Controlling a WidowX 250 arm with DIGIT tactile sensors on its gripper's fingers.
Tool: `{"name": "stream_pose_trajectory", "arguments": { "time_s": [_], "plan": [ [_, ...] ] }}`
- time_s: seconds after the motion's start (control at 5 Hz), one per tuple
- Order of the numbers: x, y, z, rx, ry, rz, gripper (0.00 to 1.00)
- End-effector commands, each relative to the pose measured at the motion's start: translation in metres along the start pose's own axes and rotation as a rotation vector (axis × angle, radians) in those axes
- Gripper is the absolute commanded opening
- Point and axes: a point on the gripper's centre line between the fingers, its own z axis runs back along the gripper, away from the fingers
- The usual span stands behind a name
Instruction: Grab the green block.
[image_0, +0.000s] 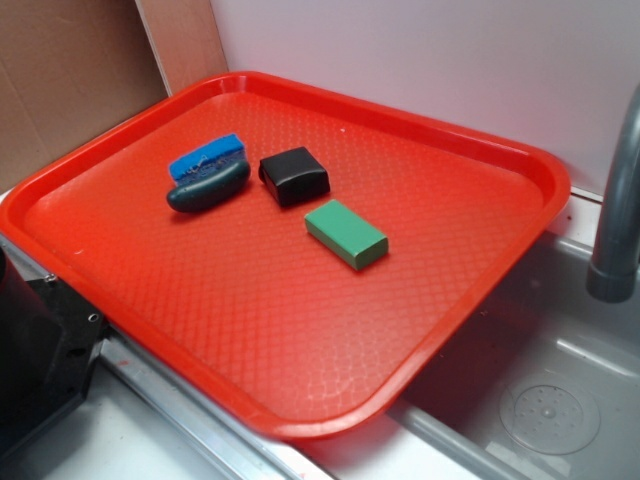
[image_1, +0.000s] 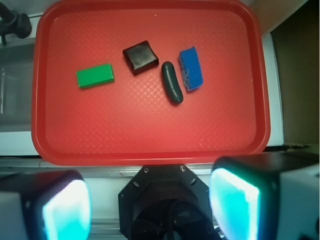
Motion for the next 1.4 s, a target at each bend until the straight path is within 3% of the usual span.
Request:
{"name": "stream_pose_trajectory", "arguments": {
  "time_s": [0.0,0.2,0.4,0.8,1.0,1.2],
  "plan": [
    [0.0,0.0,0.0,0.0,0.0,0.0,1.0],
    [0.011,-0.005,-0.008,-0.03,-0.003,0.173,1.0],
    [0.032,-0.014,-0.02,-0.024,-0.006,0.357,1.0],
    [0.07,-0.04,-0.057,-0.125,-0.08,0.86,1.0],
    [0.083,-0.05,-0.076,-0.139,-0.114,1.098,1.0],
    [0.089,-0.065,-0.1,-0.138,-0.097,1.251,1.0]
  ]
}}
